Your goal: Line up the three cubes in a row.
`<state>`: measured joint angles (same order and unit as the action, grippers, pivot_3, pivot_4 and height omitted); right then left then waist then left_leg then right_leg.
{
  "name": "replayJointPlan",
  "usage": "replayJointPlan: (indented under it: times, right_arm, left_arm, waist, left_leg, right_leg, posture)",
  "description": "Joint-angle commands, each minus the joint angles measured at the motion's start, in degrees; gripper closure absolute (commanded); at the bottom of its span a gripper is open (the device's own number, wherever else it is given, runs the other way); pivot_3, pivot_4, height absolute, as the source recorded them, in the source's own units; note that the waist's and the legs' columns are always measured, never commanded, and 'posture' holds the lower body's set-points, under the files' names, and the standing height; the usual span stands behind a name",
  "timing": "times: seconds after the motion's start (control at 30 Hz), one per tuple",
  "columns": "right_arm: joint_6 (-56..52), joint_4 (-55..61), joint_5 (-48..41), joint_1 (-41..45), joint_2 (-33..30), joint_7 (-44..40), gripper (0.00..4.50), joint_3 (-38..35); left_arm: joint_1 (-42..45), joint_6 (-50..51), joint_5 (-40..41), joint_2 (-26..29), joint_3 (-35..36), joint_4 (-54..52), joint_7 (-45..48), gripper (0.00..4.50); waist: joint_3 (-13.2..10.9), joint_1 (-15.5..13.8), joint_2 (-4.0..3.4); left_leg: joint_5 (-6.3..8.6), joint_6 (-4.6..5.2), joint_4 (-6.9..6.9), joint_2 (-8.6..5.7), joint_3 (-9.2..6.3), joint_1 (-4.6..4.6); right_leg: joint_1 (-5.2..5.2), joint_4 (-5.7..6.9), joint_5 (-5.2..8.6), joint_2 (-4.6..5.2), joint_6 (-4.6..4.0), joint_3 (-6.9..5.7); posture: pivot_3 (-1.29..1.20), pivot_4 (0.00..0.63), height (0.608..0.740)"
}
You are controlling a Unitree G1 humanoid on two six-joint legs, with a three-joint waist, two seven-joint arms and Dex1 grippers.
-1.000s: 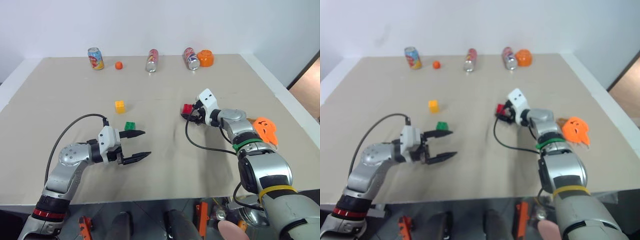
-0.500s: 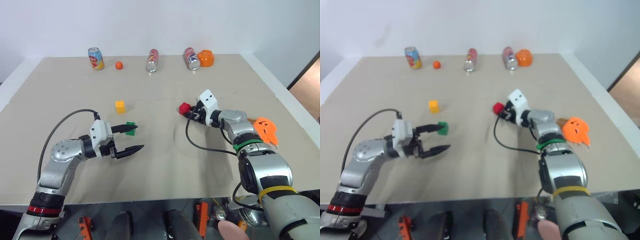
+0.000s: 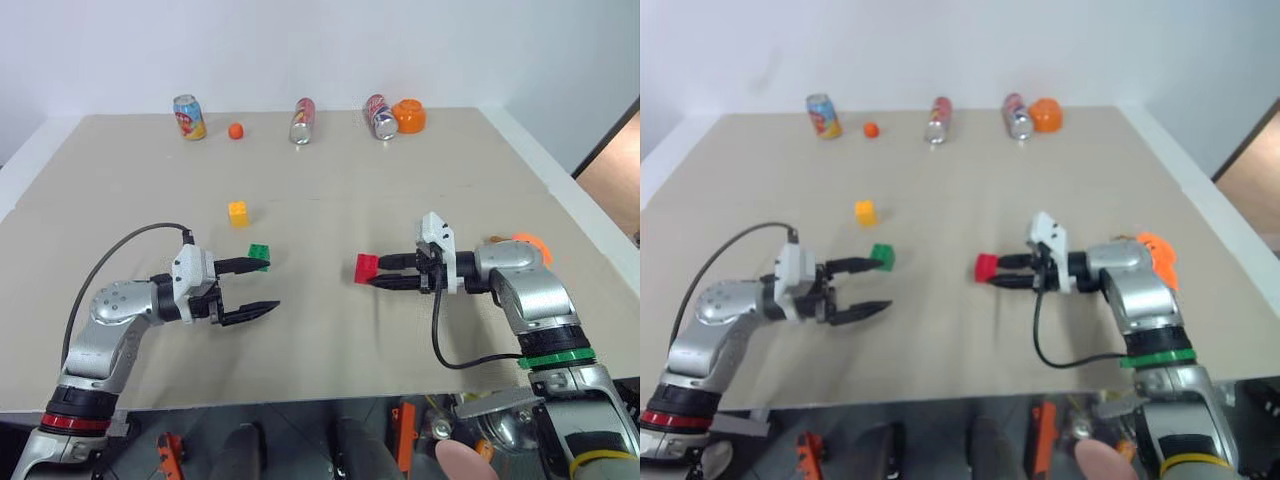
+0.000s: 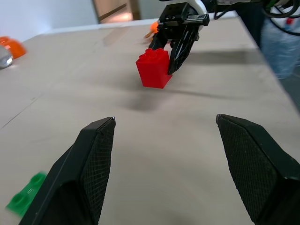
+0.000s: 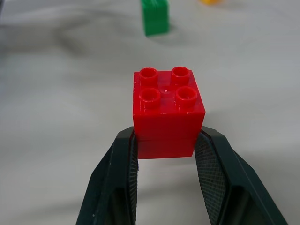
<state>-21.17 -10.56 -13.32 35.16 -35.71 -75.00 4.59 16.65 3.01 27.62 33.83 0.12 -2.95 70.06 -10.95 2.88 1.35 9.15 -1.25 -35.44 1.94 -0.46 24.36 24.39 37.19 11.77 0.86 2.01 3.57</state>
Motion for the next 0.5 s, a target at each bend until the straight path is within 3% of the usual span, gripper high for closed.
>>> replayJointPlan:
  times: [0.03, 0.5]
  right_arm:
    - [1.19, 2.18, -0.52, 0.21, 1.15, 1.72, 3.32, 0.67]
    - [8.56, -9.26, 2.19, 5.06, 0.22, -3.84, 3.32, 5.41]
  left_arm:
    - [1.53, -0.16, 1.86, 1.28, 1.73, 0.71, 2.48, 0.92]
    - [1.54, -1.74, 1.18, 2.15, 2.26, 3.61, 5.12, 0.92]
  waist:
    - [0.00, -0.06, 0.01]
    - [0.00, -0.15, 0.02]
  left_leg:
    - [0.00, 0.00, -0.01, 0.00, 0.00, 0.00]
    - [0.03, -0.02, -0.03, -0.04, 0.10, 0.11]
  right_leg:
    - [0.00, 0.00, 0.01, 0.00, -0.02, 0.00]
    - [0.02, -0.01, -0.01, 0.05, 0.04, 0.07]
  posture:
    - [0.00, 0.150, 0.740]
    - [0.00, 0.150, 0.740]
